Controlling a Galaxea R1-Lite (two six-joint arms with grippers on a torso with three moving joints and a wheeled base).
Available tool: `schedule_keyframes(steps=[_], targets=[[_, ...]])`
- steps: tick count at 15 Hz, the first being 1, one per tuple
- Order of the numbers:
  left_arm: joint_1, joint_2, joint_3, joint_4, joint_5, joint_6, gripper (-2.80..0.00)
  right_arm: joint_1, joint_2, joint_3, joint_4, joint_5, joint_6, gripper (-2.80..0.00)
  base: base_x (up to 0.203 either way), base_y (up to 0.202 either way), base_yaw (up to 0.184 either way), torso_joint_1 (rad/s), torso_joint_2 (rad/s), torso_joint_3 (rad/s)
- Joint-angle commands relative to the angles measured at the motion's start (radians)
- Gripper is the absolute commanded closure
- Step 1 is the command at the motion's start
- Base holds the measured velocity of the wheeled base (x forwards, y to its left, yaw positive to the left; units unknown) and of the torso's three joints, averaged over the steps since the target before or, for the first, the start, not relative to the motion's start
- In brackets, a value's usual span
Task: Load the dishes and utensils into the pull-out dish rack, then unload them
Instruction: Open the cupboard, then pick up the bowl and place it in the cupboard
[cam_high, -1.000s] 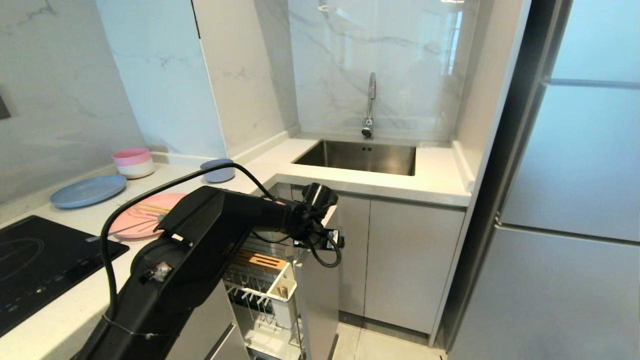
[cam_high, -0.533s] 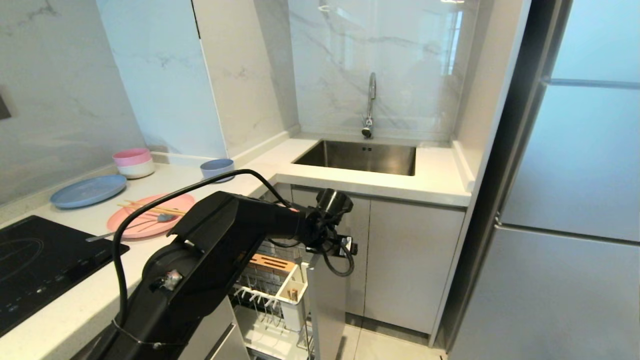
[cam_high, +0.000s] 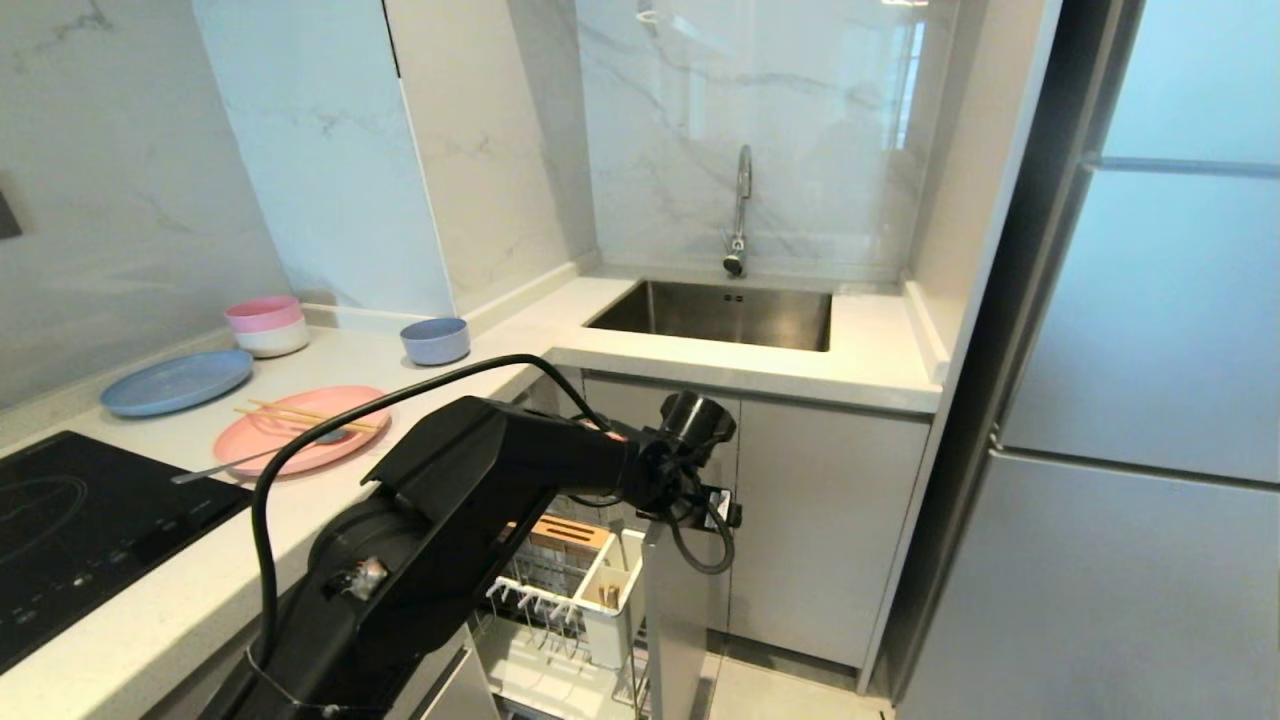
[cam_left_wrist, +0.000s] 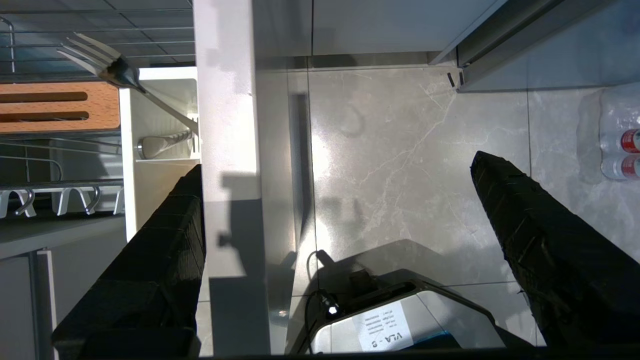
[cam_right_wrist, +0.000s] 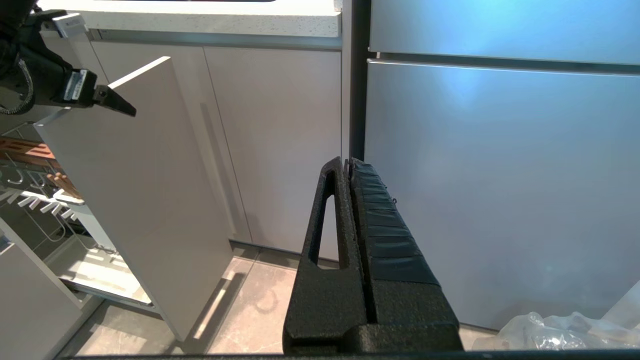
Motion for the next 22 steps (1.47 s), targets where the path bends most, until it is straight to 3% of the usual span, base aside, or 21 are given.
schedule_keyframes(steps=[1,11,19,22], targets=[[-0.015,0.001,0.0,0.003,0.001,-0.004,-2.8,0.0,0.0,0.0,0.0,-0.001,0.0,0.0,0.0,0.0,0.0,0.0,0.0,0.0],[-0.106,0.0,0.0,0.0,0.003,-0.02,-2.8,0.0,0.0,0.0,0.0,0.0,0.0,0.0,0.0,0.0,0.0,0.0,0.0,0.0],[-0.112,-0.003,0.0,-0.003,0.01,-0.039,-2.8,-0.001,0.0,0.0,0.0,-0.001,0.0,0.0,0.0,0.0,0.0,0.0,0.0,0.0],[-0.112,-0.008,0.0,0.001,0.064,-0.05,-2.8,0.0,0.0,0.0,0.0,0.0,0.0,0.0,0.0,0.0,0.0,0.0,0.0,0.0]])
